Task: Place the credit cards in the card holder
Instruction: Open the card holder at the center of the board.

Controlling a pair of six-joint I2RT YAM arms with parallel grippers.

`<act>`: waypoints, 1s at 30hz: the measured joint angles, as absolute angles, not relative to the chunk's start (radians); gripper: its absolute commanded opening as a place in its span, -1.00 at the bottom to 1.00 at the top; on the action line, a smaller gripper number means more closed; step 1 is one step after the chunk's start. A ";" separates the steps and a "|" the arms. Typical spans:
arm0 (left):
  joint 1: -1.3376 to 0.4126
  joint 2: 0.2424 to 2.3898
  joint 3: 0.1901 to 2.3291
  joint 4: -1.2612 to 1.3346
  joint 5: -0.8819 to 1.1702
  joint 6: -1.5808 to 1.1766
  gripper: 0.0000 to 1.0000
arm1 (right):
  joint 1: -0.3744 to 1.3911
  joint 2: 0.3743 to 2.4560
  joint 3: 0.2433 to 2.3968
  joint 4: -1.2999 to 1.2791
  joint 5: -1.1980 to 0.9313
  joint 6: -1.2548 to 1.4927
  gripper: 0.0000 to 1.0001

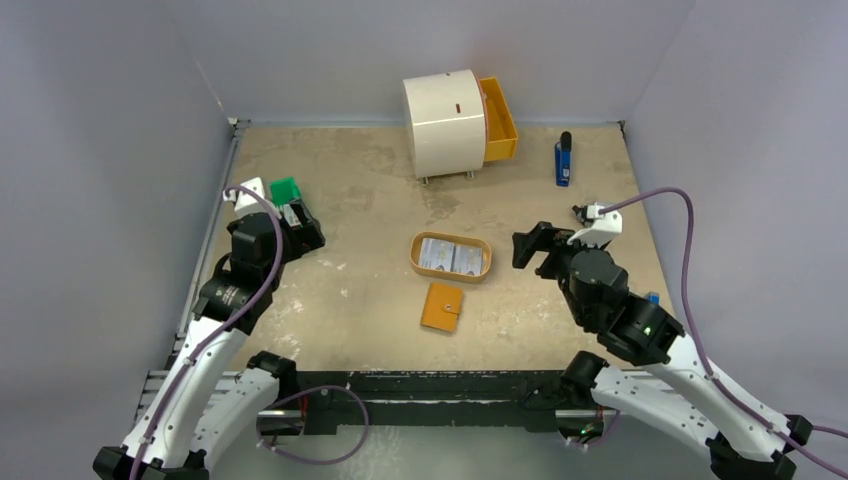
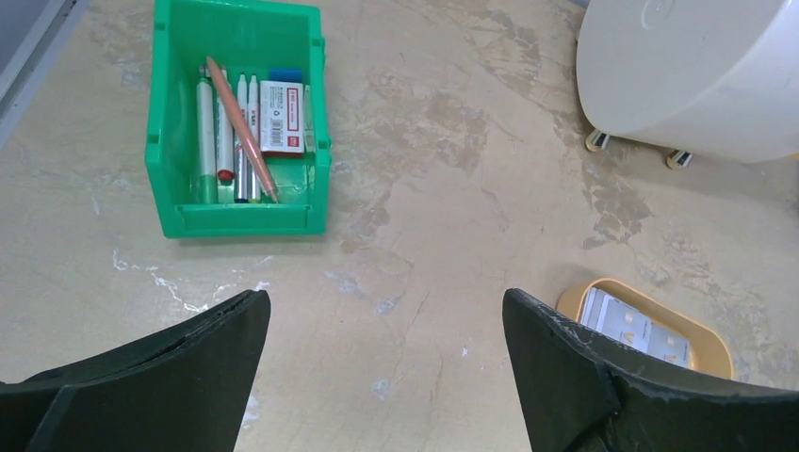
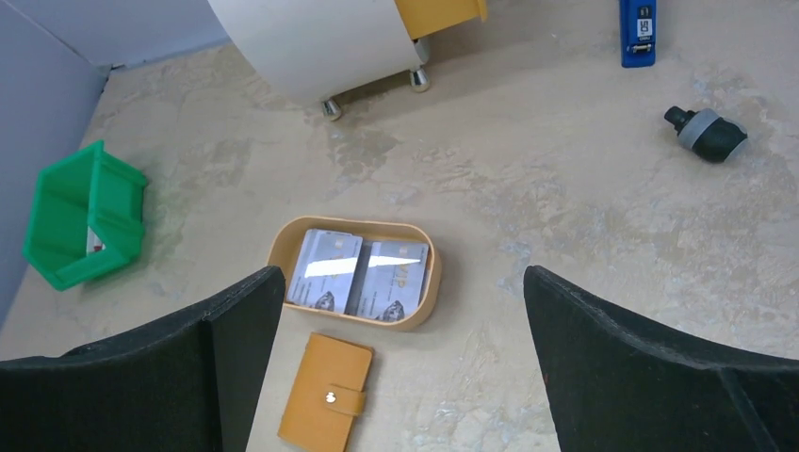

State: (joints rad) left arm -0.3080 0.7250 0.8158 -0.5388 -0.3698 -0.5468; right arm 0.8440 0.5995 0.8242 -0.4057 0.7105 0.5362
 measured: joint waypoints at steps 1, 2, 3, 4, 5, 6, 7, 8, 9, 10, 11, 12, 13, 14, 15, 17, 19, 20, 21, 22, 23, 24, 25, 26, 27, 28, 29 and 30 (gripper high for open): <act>-0.308 0.727 0.816 -0.539 -0.370 -0.546 0.88 | 0.844 0.603 0.824 -0.406 0.708 0.533 0.98; -0.308 0.728 0.816 -0.540 -0.371 -0.546 0.88 | 0.844 0.606 0.824 -0.407 0.706 0.532 0.98; -0.308 0.728 0.816 -0.540 -0.371 -0.546 0.88 | 0.844 0.607 0.824 -0.407 0.702 0.529 0.98; -0.308 0.728 0.816 -0.539 -0.372 -0.546 0.88 | 0.844 0.607 0.824 -0.407 0.693 0.525 0.98; -0.308 0.728 0.816 -0.540 -0.373 -0.547 0.88 | 0.844 0.606 0.824 -0.406 0.686 0.520 0.98; -0.308 0.728 0.816 -0.540 -0.374 -0.547 0.89 | 0.844 0.603 0.824 -0.406 0.678 0.513 0.98; -0.308 0.728 0.816 -0.540 -0.374 -0.548 0.90 | 0.844 0.600 0.824 -0.406 0.668 0.507 0.98; -0.308 0.728 0.816 -0.540 -0.376 -0.549 0.97 | 0.844 0.595 0.824 -0.404 0.654 0.496 0.98; -0.308 0.728 0.816 -0.540 -0.379 -0.551 0.99 | 0.844 0.591 0.824 -0.403 0.633 0.484 0.97; -0.308 0.728 0.816 -0.540 -0.384 -0.557 0.99 | 0.844 0.587 0.824 -0.401 0.617 0.471 0.97; -0.308 0.727 0.816 -0.540 -0.388 -0.562 0.99 | 0.844 0.586 0.825 -0.397 0.601 0.457 0.98; -0.308 0.726 0.816 -0.540 -0.387 -0.565 0.99 | 0.844 0.588 0.826 -0.393 0.582 0.445 0.98; -0.308 0.725 0.816 -0.539 -0.379 -0.566 0.99 | 0.844 0.594 0.828 -0.394 0.573 0.438 0.98; -0.308 0.722 0.814 -0.534 -0.363 -0.566 0.99 | 0.844 0.606 0.834 -0.398 0.551 0.431 0.97; -0.308 0.719 0.809 -0.524 -0.342 -0.567 0.99 | 0.844 0.625 0.842 -0.398 0.531 0.429 0.95; -0.308 0.715 0.793 -0.498 -0.284 -0.568 0.99 | 0.844 0.672 0.854 -0.397 0.484 0.431 0.90; -0.308 0.720 0.769 -0.464 -0.208 -0.574 0.99 | 0.846 0.722 0.854 -0.396 0.434 0.447 0.87; -0.308 0.724 0.757 -0.452 -0.175 -0.582 0.99 | 0.851 0.746 0.853 -0.397 0.415 0.459 0.86; -0.309 0.732 0.744 -0.441 -0.139 -0.588 0.99 | 0.859 0.769 0.849 -0.394 0.399 0.475 0.86; -0.310 0.739 0.732 -0.431 -0.113 -0.595 0.99 | 0.876 0.799 0.839 -0.390 0.391 0.496 0.85; -0.314 0.745 0.716 -0.419 -0.086 -0.609 0.99 | 0.889 0.818 0.831 -0.390 0.382 0.513 0.85; -0.321 0.747 0.698 -0.407 -0.064 -0.619 0.99 | 0.908 0.839 0.820 -0.390 0.376 0.535 0.85; -0.333 0.744 0.670 -0.397 -0.041 -0.640 0.99 | 0.929 0.863 0.807 -0.390 0.373 0.560 0.85; -0.345 0.744 0.664 -0.397 -0.036 -0.646 0.99 | 0.943 0.880 0.798 -0.389 0.370 0.578 0.84; -0.369 0.741 0.649 -0.393 -0.031 -0.661 0.99 | 0.959 0.902 0.788 -0.389 0.365 0.599 0.83; -0.400 0.740 0.636 -0.389 -0.034 -0.675 0.99 | 0.973 0.922 0.778 -0.385 0.361 0.620 0.81; -0.435 0.741 0.626 -0.385 -0.039 -0.689 0.99 | 0.983 0.940 0.767 -0.381 0.352 0.640 0.78; -0.478 0.744 0.619 -0.382 -0.047 -0.698 0.99 | 0.991 0.953 0.754 -0.373 0.345 0.659 0.76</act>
